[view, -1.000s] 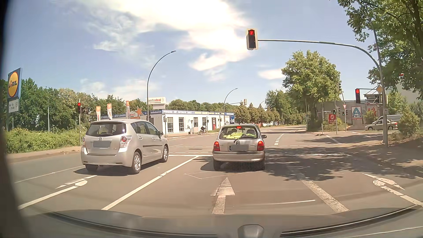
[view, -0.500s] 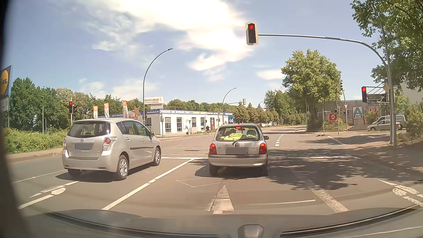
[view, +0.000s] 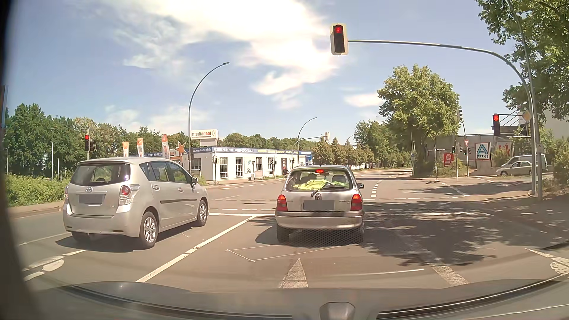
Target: Follow the waypoints while adhering to traffic rules and regulations
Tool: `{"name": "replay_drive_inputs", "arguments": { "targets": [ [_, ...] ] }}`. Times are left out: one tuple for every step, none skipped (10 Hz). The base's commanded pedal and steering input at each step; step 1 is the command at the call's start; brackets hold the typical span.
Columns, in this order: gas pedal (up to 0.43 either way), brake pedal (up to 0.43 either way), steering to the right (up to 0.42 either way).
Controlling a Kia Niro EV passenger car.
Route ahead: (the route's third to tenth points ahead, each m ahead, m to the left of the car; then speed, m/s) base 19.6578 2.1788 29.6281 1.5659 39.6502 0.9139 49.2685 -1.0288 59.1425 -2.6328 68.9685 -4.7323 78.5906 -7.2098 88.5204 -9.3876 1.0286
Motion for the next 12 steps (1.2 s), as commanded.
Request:
{"name": "replay_drive_inputs", "arguments": {
  "targets": [
    [0.0,0.183,0.028],
    [0.0,0.177,0.028],
    [0.0,0.177,0.028],
    [0.0,0.177,0.028],
    [0.0,0.177,0.028],
    [0.0,0.177,0.028],
    [0.0,0.177,0.028],
    [0.0,0.177,0.028],
    [0.0,0.177,0.028],
    [0.0,0.177,0.028],
    [0.0,0.177,0.028],
    [0.0,0.177,0.028]
  ]
}}
